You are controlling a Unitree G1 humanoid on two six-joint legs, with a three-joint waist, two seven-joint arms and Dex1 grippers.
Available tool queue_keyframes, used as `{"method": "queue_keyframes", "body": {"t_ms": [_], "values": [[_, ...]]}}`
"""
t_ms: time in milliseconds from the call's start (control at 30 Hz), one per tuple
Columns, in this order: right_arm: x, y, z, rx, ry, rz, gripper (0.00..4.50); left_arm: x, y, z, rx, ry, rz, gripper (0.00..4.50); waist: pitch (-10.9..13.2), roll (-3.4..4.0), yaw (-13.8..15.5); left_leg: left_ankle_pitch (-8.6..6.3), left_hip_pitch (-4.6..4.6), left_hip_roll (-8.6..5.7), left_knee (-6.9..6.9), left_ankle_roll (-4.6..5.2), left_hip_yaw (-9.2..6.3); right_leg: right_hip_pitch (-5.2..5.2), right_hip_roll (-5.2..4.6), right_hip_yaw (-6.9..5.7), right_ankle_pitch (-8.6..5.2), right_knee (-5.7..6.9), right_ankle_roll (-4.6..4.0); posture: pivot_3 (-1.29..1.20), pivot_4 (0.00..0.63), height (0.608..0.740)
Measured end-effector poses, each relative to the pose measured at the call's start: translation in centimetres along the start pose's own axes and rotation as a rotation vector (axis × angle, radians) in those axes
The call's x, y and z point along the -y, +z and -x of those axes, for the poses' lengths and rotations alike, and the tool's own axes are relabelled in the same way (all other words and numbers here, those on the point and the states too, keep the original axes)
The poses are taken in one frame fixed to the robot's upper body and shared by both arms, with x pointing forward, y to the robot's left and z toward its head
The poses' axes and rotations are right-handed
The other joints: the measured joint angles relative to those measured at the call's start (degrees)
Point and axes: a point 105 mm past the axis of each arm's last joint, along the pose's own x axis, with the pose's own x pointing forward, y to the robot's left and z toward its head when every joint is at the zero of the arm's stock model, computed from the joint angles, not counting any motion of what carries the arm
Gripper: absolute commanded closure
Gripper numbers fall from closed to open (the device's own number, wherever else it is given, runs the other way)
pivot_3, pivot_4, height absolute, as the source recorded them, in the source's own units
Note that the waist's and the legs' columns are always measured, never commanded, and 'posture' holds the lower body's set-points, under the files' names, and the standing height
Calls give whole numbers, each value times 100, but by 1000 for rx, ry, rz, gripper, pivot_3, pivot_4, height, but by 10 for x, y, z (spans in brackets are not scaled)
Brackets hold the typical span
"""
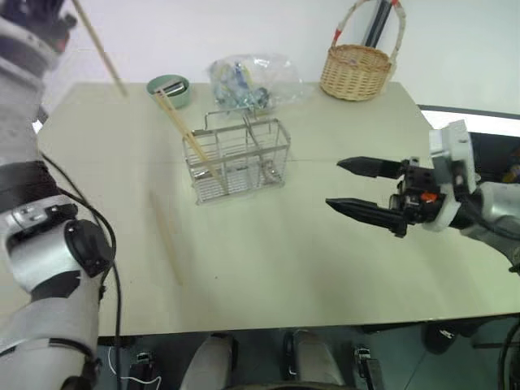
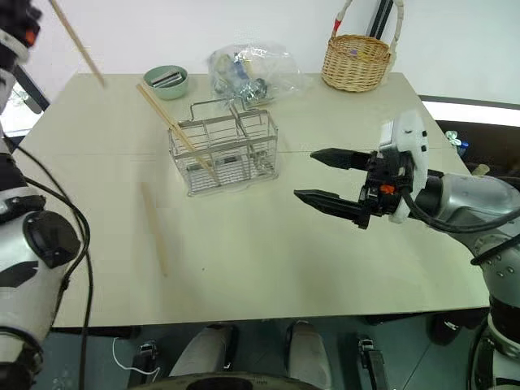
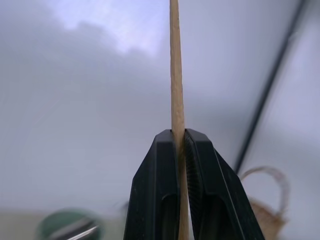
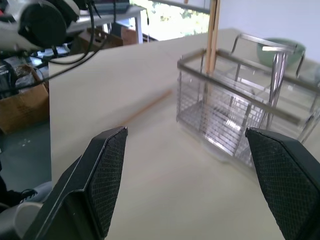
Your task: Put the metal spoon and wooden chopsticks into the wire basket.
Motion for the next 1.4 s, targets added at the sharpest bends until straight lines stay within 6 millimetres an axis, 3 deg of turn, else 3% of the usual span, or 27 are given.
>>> {"method": "queue_keyframes", "body": {"t_ms": [33, 133, 167, 200, 267, 400, 600, 733, 900, 1000, 1033, 1100, 1200, 1233, 1400], "values": [[2, 1, 1, 4, -6, 4, 624, 13, 3, -1, 20, -34, 24, 4488, 0, 3, 8, 0, 3, 0, 0, 0, 0, 3, 2, 0, 0, 0, 0, 0, 150, 688], [5, 0, 1, 2, -13, 3, 624, 24, -4, -1, 6, -58, 45, 4488, 0, 8, 16, 1, 8, 3, 1, 0, -1, 7, 13, 0, 0, 2, 0, 0, 150, 688], [6, -1, 2, -1, -17, 4, 624, 36, -16, -2, -15, -90, 42, 4488, -1, 5, 22, 1, 8, 3, 6, 0, -2, 12, 14, 0, 0, 2, 0, 0, 150, 688], [5, 0, 0, 1, -4, 10, 624, 56, -41, -5, -86, -152, 39, 4488, -1, 4, 49, 1, 4, -1, 12, 0, -3, 17, 14, 0, 1, -2, 1, 0, 150, 688], [5, 1, -1, 2, -1, 12, 624, 67, -63, -4, -145, -185, 15, 4488, -1, 4, 37, 0, 4, -3, 11, 1, -3, 17, 12, 3, 1, -4, 1, 0, 150, 688], [7, 0, -1, 3, -15, 8, 624, 68, -108, 5, -218, -171, -15, 4488, 0, 10, 6, 0, 2, 2, 5, 2, 4, 5, 14, 7, 1, -3, 0, 0, 150, 688], [10, 1, 0, 7, -37, 8, 624, 68, -126, 9, -223, -166, -66, 4488, 0, 12, 28, 0, 2, 2, 6, 2, 4, 8, 14, 7, 1, -5, 0, 0, 150, 688], [11, 2, 1, 10, -51, 8, 624, 65, -160, 27, -321, -172, -94, 4488, 0, 12, 36, -1, -1, 0, 8, 4, 1, 10, 13, 7, 1, -8, 0, 0, 150, 688], [15, 2, 2, 20, -76, 1, 624, 65, -188, 44, -390, -164, -81, 4488, 0, 12, 34, -1, -1, 1, 7, 5, 0, 9, 13, 7, 1, -10, 0, 0, 150, 688], [16, 3, 2, 23, -80, -1, 624, 65, -199, 53, -408, -150, -71, 3409, 0, 12, 34, -2, -2, 1, 7, 5, -1, 9, 13, 6, 1, -10, 0, 0, 150, 688], [16, 3, 2, 25, -80, -3, 624, 65, -199, 53, -406, -146, -69, 2850, 0, 12, 34, -2, -2, 1, 7, 5, -1, 8, 13, 6, 1, -10, 0, 0, 150, 688], [16, 3, 2, 27, -82, -7, 624, 67, -196, 53, -397, -152, -71, 2009, 0, 12, 34, -2, -1, 1, 6, 5, -1, 9, 13, 6, 1, -10, 0, 0, 150, 688], [19, 2, 4, 29, -90, -17, 624, 71, -189, 51, -380, -164, -60, 360, 0, 12, 33, -2, -2, 1, 6, 5, -1, 9, 13, 6, 1, -11, 0, 0, 150, 688], [20, 2, 4, 30, -91, -18, 624, 72, -187, 51, -379, -163, -49, 55, 1, 13, 32, -2, -1, 1, 6, 6, -1, 9, 13, 6, 1, -10, 0, 0, 150, 688], [23, 4, 3, 42, -90, -19, 624, 74, -154, 41, -346, -153, 14, 55, 4, 12, 26, -2, -3, 2, 5, 6, -3, 7, 15, 4, 0, -10, 0, 0, 150, 688]]}}
